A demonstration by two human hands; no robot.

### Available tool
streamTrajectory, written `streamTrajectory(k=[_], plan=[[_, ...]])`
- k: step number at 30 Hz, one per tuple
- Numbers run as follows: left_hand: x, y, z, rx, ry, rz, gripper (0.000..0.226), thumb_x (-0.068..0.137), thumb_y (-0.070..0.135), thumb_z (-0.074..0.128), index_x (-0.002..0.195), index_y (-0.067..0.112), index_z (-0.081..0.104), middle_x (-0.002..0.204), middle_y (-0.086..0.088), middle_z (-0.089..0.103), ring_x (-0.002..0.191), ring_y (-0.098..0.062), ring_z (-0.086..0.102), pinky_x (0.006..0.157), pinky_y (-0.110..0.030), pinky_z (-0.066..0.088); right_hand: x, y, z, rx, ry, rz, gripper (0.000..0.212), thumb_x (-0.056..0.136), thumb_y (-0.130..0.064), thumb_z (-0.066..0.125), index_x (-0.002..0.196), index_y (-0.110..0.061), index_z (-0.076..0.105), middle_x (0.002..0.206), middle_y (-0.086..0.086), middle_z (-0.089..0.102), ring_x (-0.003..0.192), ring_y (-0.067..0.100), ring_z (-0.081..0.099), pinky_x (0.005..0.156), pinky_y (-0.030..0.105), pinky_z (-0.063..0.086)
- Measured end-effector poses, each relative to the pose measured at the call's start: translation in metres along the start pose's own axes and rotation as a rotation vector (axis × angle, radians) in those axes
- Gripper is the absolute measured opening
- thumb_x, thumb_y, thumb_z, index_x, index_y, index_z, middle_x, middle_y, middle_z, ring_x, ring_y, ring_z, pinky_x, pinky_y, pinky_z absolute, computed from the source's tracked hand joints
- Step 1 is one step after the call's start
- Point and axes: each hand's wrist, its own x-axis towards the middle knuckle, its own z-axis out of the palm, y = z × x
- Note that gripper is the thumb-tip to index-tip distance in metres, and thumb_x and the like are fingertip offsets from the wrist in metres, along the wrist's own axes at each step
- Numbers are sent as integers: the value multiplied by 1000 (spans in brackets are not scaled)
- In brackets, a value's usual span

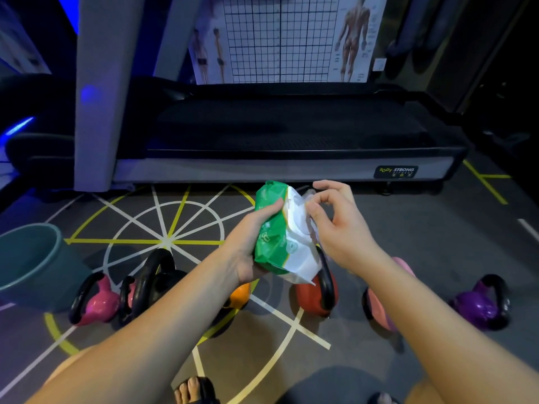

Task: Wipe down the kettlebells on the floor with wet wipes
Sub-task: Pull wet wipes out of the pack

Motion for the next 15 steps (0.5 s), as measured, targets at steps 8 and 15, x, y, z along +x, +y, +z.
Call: streamTrajectory(k=[8, 15], plan=[[7, 0, -4, -37, 179, 91, 40, 97, 43, 64, 124, 15, 72, 115, -14, 75, 110, -37, 71, 103, -54, 51, 6, 2, 5, 78, 33, 67, 15, 104, -20, 56, 91, -22, 63, 128, -12, 46, 112, 3, 59, 92, 19, 51], [6, 3, -1, 4, 155, 91, 39, 97, 43, 65, 124, 16, 72, 115, -12, 76, 107, -34, 72, 99, -52, 54, 7, -6, -10, 125, 140, 81, 18, 104, -18, 56, 88, -23, 61, 112, 2, 59, 83, -7, 60, 76, 11, 47]])
